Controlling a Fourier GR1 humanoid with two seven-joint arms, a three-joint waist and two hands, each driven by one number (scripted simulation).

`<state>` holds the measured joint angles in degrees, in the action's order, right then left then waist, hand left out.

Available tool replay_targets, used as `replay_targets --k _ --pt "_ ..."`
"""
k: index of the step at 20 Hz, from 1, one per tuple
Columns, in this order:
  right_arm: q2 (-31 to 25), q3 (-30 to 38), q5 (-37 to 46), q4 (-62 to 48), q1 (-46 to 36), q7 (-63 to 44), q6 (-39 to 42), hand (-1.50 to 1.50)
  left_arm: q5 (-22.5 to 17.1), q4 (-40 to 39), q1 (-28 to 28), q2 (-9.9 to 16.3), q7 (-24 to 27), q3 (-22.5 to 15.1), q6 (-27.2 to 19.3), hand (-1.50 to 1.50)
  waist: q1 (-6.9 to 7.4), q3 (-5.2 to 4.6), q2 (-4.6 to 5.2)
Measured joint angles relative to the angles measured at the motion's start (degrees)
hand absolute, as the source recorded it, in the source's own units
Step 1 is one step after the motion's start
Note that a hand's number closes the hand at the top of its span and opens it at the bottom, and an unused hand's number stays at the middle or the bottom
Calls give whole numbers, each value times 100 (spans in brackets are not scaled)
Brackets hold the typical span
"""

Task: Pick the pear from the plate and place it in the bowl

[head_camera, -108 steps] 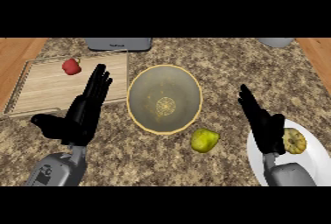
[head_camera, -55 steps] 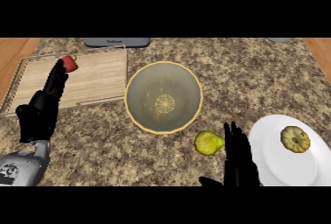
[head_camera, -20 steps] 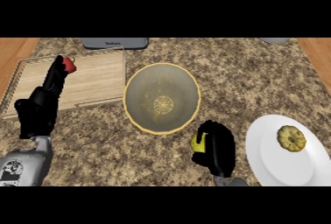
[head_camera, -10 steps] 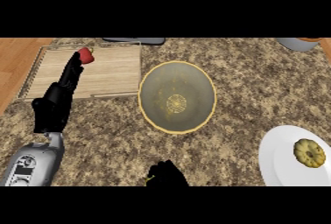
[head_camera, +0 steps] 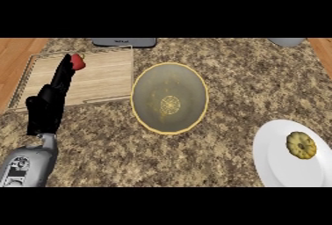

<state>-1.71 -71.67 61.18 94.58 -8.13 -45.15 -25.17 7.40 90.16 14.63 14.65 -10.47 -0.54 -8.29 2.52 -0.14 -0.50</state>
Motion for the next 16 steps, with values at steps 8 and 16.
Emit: replay_targets --k 8,16 --pt "-143 -173 617 32 -572 -918 -486 150 15 -16 -31 -13 20 43 -33 0 -90 5 18" --pt "-214 -172 1168 0 -923 -1239 -966 150 29 -50 3 -71 95 24 -47 0 -76 11 79"
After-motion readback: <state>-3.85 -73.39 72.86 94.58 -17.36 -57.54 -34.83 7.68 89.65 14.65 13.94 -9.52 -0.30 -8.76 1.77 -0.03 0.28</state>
